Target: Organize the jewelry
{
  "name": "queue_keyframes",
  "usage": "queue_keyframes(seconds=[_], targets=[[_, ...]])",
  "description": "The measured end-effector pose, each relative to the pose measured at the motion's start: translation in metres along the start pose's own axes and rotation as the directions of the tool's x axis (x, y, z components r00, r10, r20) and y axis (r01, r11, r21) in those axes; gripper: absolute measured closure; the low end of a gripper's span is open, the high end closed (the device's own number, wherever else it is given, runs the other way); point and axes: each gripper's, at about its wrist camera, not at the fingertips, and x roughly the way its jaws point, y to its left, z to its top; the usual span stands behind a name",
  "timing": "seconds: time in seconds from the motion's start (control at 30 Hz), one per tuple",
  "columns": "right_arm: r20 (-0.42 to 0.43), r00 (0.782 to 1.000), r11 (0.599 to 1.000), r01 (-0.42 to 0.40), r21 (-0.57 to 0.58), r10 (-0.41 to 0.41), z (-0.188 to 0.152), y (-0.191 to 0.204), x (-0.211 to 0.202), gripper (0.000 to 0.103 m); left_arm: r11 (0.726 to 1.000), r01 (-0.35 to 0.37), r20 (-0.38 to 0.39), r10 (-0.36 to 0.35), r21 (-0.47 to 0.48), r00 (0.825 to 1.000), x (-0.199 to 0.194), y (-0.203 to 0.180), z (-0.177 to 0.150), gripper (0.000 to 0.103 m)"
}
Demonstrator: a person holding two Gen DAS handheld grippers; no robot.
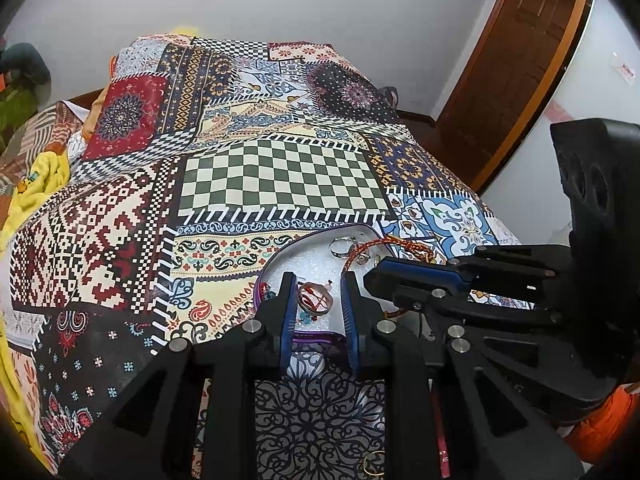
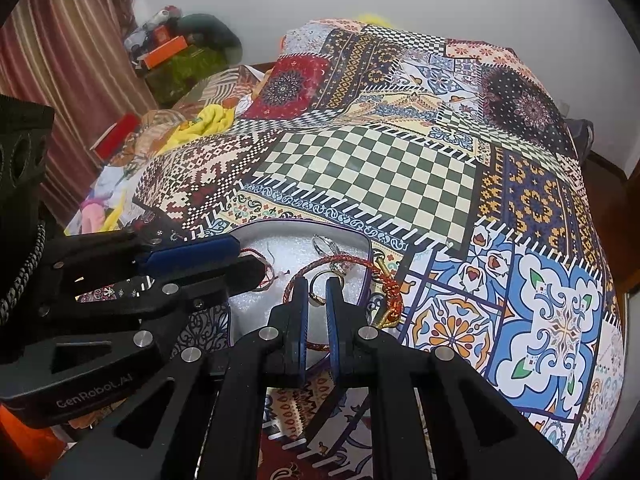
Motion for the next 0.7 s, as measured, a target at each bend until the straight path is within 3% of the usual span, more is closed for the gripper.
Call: queue_keyframes(seconds=[0.33,0.7], targets=[[-0.016,1.0,1.0,-0.009,-0.023,0.009,0.001,0.004,0.001,0.095,0.999,-0.036,0.05,0.037,-0.019,0.998,-0.027,0.008,0.002,0.082],[0.016,0.999,0.999,0.034,-0.039,-0.034,0.001,0.014,-0.022,0.094,0.997,-0.074,0.07,0.074,0.001,0.995,-0.05,0.001,-0.003,0.082]])
